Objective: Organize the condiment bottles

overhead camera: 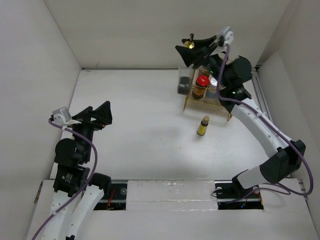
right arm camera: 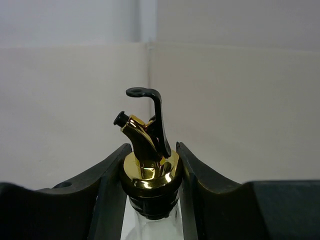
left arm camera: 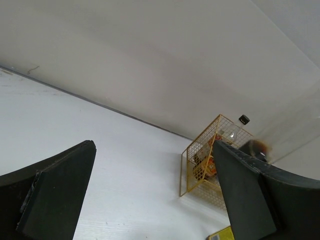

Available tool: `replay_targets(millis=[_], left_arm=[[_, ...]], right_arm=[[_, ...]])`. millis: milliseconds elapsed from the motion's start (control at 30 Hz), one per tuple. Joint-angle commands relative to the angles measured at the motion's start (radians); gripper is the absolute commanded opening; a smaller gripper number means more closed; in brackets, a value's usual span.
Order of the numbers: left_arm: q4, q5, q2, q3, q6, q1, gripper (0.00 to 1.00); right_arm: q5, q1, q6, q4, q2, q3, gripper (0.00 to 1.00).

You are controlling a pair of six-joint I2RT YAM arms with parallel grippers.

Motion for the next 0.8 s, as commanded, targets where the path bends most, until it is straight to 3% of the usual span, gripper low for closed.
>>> replay_targets(millis=[0,300,767], left_arm=[[0.051,0.021,0.014,-0.007,0.005,0.005,1.00],[0.051,0.021,0.004,-0.007,0.005,0.005,1.00],[0.051,0.030,0.004,-0.007,0.005,0.005,1.00]], right_arm=[[0.002,-0.056,0.008,0.015,-0.041,-0.028,0.19],[-0.071,-0.228,0.008,-0.030,-0.101,-0.105,0.19],[-0.091,-0.299,-0.019,-0.039,-0.069,-0.128,0.19]])
